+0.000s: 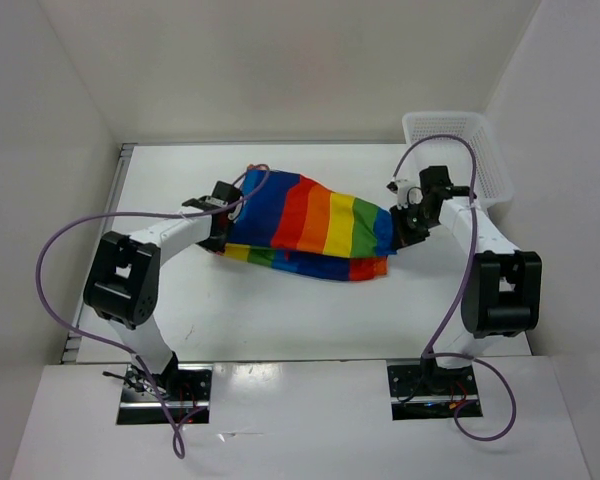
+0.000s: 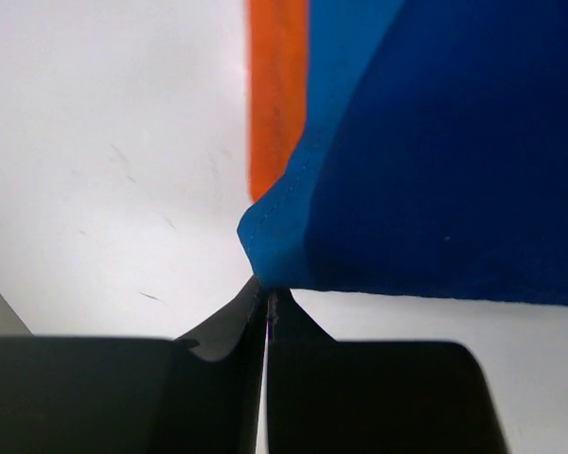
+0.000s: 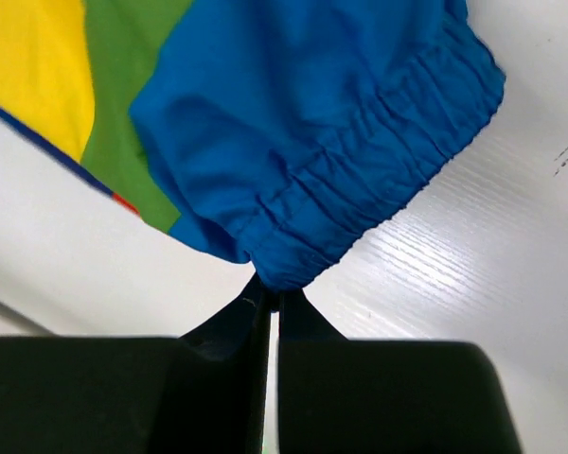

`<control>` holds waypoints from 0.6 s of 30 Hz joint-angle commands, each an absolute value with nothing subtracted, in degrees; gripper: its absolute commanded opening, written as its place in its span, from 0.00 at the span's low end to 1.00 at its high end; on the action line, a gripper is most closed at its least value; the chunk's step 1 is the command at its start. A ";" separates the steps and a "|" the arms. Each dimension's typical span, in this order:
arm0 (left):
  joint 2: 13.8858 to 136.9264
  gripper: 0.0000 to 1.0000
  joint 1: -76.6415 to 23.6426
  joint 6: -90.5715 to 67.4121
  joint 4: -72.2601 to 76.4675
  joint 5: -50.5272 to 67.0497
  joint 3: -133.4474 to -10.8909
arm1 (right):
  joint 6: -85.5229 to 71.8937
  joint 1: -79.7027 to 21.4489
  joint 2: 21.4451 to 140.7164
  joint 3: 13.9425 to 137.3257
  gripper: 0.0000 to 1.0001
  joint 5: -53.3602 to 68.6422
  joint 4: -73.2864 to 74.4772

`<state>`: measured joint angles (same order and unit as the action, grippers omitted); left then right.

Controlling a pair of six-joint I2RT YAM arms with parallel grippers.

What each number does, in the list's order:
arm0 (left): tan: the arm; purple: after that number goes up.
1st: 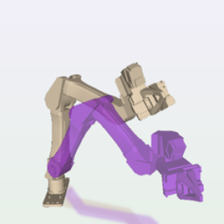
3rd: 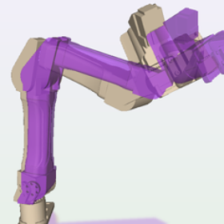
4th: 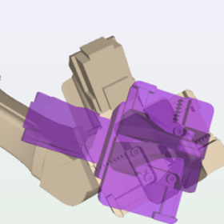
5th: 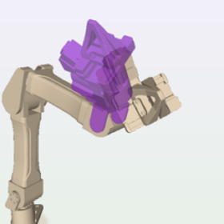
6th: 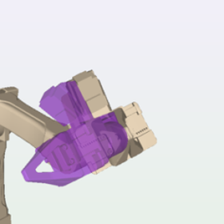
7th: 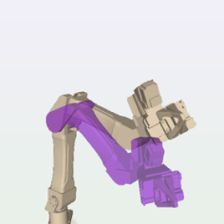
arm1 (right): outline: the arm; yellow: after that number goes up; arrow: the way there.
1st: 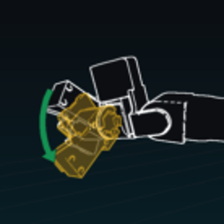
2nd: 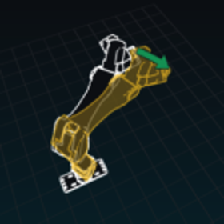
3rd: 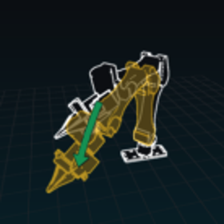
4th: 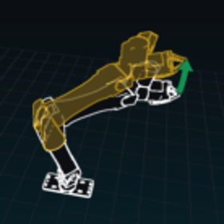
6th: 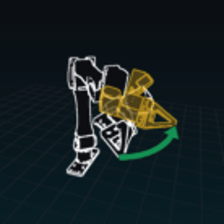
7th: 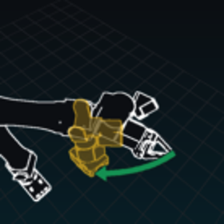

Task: Fold and stack the shorts
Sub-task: Fold the shorts

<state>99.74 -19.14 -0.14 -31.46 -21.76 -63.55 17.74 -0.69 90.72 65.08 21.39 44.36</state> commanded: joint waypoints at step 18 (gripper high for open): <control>99.76 0.00 -12.13 0.00 -28.40 -25.14 -67.07 | 41.13 -7.65 97.46 70.84 0.00 31.11 73.12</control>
